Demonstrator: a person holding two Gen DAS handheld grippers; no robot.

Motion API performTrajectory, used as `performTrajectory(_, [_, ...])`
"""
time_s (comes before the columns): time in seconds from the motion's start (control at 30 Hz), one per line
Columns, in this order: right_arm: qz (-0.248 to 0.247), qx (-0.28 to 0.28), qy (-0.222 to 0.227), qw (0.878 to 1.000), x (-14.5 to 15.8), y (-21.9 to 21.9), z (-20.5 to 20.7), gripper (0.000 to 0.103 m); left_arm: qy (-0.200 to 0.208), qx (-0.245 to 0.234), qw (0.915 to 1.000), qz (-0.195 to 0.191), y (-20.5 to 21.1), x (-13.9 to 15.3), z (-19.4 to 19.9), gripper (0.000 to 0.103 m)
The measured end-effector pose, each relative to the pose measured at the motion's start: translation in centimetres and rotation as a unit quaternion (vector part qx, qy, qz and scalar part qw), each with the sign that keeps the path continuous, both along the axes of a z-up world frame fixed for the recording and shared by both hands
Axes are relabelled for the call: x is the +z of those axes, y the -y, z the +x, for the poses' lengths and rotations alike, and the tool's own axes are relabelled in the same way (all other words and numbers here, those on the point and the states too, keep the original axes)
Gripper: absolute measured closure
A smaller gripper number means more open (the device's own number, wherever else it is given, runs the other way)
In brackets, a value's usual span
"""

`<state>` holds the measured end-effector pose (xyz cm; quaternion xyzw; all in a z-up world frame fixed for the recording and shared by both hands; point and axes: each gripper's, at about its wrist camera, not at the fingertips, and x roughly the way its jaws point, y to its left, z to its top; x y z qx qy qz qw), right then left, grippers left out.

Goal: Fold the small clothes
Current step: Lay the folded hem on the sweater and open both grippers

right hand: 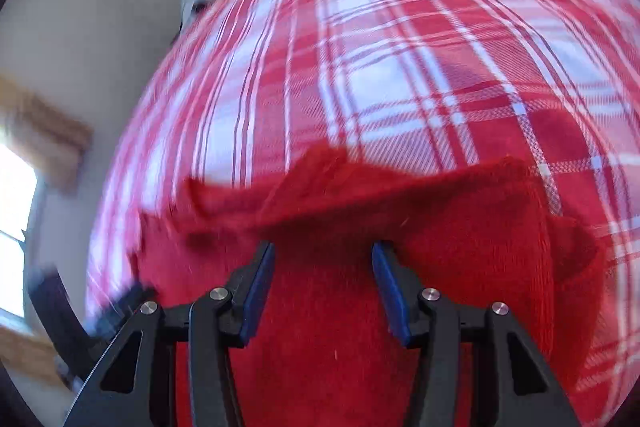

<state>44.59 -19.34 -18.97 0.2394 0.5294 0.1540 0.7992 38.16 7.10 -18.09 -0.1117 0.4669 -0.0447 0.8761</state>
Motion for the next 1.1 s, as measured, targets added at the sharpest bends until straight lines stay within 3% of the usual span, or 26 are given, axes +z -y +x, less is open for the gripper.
performTrajectory(0.1, [-0.010,-0.008,0.005,1.000,0.8,0.4,-1.1,0.051,0.019,-0.013,0.9989,0.041,1.1,-0.1,-1.1,0.031])
performTrajectory(0.3, [-0.077,0.018,0.082,0.994,5.4,1.7,-9.4,0.051,0.025,-0.013,0.9990,0.034,0.9,0.1,-3.3,0.029])
performTrajectory(0.47, [-0.139,0.005,0.125,0.982,6.0,4.0,-17.0,0.051,0.030,-0.003,0.9992,0.028,0.8,0.3,-6.3,0.027])
performTrajectory(0.57, [-0.150,-0.011,0.105,0.983,4.6,5.4,-19.1,0.053,0.033,0.008,0.9989,0.033,0.6,0.1,-7.8,0.022])
performTrajectory(0.6, [-0.147,-0.007,0.094,0.985,3.8,5.7,-19.5,0.068,0.036,0.008,0.9987,0.035,0.7,0.0,-8.2,0.022])
performTrajectory(0.7, [-0.146,-0.003,0.076,0.986,2.0,5.8,-19.7,0.078,0.043,0.010,0.9979,0.047,1.0,-0.2,-9.0,0.021])
performTrajectory(0.77, [-0.143,-0.009,0.069,0.987,1.2,5.9,-19.8,0.078,0.031,0.014,0.9975,0.062,1.1,-0.4,-9.1,0.014])
performTrajectory(0.83, [-0.153,-0.008,0.069,0.986,1.2,5.7,-20.1,0.079,0.017,0.022,0.9983,0.051,0.7,-0.8,-9.4,0.010])
performTrajectory(1.0, [-0.164,0.003,0.054,0.985,0.4,5.3,-20.8,0.079,0.021,0.021,0.9988,0.039,0.1,-1.1,-10.4,0.009])
performTrajectory(1.1, [-0.176,-0.009,0.066,0.982,1.8,5.1,-21.4,0.079,0.025,0.020,0.9985,0.043,0.3,-1.1,-10.8,0.006])
